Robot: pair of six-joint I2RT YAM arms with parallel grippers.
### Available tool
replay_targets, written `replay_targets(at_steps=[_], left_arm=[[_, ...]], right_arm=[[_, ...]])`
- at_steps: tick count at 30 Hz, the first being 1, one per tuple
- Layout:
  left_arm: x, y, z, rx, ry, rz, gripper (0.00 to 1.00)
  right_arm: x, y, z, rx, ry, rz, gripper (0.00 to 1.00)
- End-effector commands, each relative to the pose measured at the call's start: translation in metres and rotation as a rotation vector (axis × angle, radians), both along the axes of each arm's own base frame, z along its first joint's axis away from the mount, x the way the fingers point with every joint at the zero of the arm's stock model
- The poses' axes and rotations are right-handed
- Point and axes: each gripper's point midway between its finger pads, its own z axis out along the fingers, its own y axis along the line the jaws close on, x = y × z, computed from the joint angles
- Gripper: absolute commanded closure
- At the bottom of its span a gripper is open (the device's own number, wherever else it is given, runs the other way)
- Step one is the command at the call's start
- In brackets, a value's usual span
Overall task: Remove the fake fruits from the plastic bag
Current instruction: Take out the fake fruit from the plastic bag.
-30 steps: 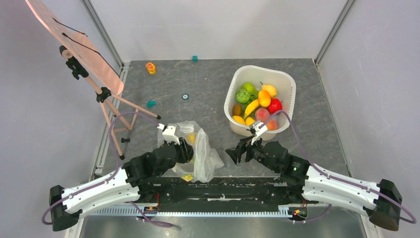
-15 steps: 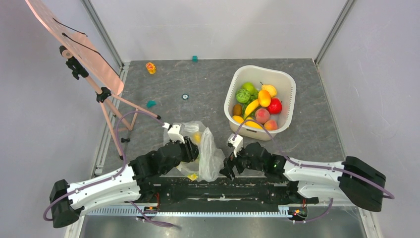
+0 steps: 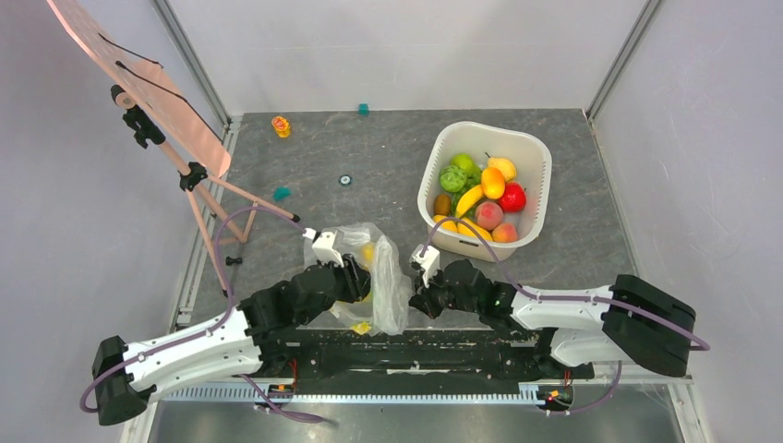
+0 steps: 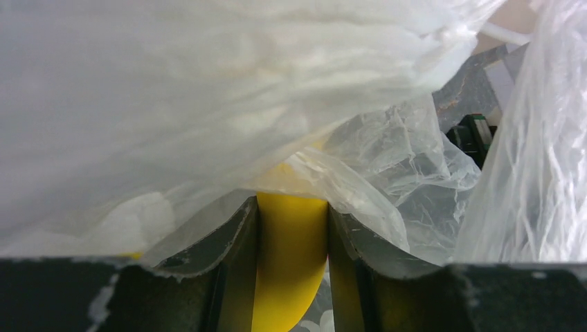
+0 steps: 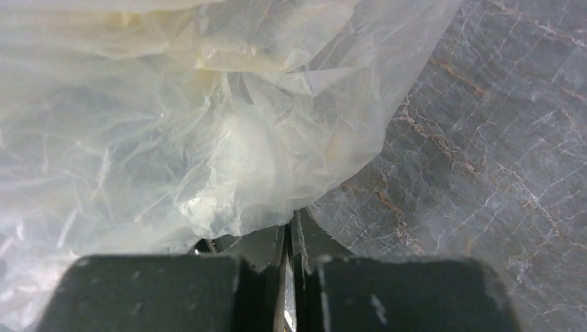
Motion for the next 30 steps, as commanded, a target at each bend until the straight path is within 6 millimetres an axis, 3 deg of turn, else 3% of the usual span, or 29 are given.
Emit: replay_targets(at_steps=[1, 10, 18, 30], left_arm=[[0.004, -0.005, 0.036, -0.109, -0.027, 0.021, 0.98], [0.000, 0.008, 0.109, -0.172, -0.124, 0.010, 0.98], [-0.011, 0.022, 0.174, -0.254, -0.199, -0.021, 0.96], [-0.025, 0.045, 0.224, -0.358, -0.253, -0.025, 0.95]], right_arm=[[0.012, 0.006, 0.005, -0.003, -0.012, -0.051, 1.00], [0.023, -0.008, -0.017, -0.095, 0.003, -0.146, 1.00], [0.027, -0.010, -0.024, -0.136, 0.010, -0.174, 1.00], [0.034, -0.028, -0.042, -0.220, 0.014, -0.262, 1.00]])
